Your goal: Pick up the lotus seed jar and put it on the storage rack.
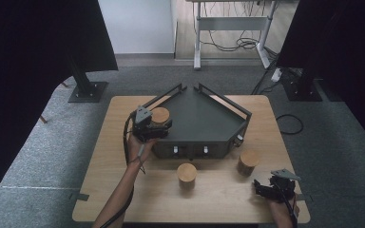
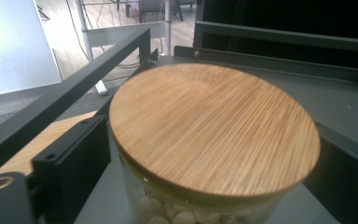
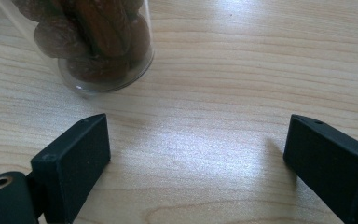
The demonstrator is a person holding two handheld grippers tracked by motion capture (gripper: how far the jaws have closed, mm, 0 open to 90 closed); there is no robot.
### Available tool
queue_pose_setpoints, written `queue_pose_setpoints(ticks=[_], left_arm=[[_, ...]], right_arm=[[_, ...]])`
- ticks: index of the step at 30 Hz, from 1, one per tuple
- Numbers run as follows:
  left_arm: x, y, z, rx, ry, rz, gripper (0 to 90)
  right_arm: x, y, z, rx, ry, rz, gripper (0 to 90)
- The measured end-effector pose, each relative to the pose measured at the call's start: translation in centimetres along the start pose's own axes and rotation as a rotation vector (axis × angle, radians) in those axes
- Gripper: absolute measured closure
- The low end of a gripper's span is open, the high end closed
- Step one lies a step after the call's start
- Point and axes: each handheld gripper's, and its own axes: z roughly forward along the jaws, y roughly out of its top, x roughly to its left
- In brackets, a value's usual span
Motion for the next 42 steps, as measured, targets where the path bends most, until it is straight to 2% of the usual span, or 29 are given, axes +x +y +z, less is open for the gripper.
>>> queue_pose_setpoints(ticks=[6,25,42], left_arm=[[0.2,-0.2,-0.2,-0.01,-0.002,-0.009,4.4],[-0.7,0.2,-2.5,-0.03,0.006,0.042,5.2],[-1.1,0.0,-4.7,-0.041,0.001,0.044,5.4]], right_arm=[[0.0,0.0,0.0,0.0,0.001,-0.001,6.4],[0.0,0.0,0.0,0.0,0.001,-0.001,6.4],[0.0,0.0,0.0,0.0,0.001,-0.001,6.4]])
